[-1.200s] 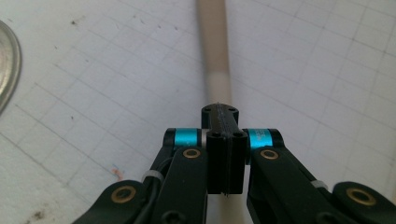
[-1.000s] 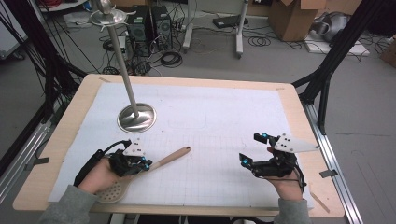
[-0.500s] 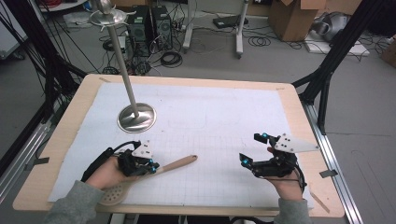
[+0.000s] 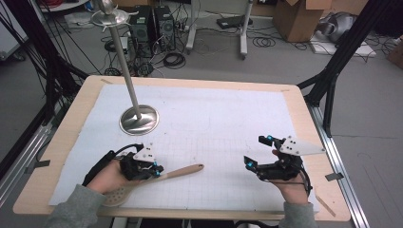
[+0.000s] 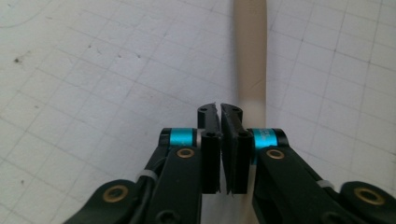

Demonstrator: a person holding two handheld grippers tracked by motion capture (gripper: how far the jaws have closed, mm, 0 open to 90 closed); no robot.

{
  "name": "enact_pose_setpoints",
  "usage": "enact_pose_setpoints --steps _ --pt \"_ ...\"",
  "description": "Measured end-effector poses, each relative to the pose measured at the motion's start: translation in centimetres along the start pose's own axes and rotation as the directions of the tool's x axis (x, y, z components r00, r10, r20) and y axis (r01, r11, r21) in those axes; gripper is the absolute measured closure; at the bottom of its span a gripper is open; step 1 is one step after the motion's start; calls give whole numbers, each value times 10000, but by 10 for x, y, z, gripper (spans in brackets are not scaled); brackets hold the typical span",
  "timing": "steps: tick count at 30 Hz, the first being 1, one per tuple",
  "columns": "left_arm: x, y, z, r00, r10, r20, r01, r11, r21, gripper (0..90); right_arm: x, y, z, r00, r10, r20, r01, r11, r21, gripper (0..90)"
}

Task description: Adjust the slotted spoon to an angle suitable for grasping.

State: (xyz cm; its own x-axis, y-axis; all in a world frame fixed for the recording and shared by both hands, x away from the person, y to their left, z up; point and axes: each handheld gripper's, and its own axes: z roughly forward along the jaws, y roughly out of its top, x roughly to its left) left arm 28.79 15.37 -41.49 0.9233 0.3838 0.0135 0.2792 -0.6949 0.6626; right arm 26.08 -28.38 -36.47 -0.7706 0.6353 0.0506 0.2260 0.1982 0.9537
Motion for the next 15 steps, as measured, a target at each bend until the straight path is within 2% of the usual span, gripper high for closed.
enact_pose_setpoints --steps 5,7,11,15 --pt "-1 -5 -14 9999 -82 103 84 9999 -145 701 0 0 1 10000 -61 5 61 10000 -7 94" --pt "-2 -8 -19 10000 26 9 -26 9997 -259 626 1 0 1 10000 -38 -17 38 10000 52 94" --pt "-5 -12 -27 9999 46 144 -40 9990 -445 490 1 0 3 10000 -93 -13 93 9999 103 94" --pt "-7 -15 -31 9990 338 278 -322 9980 -553 370 1 -1 4 10000 -63 -55 64 9998 179 94"
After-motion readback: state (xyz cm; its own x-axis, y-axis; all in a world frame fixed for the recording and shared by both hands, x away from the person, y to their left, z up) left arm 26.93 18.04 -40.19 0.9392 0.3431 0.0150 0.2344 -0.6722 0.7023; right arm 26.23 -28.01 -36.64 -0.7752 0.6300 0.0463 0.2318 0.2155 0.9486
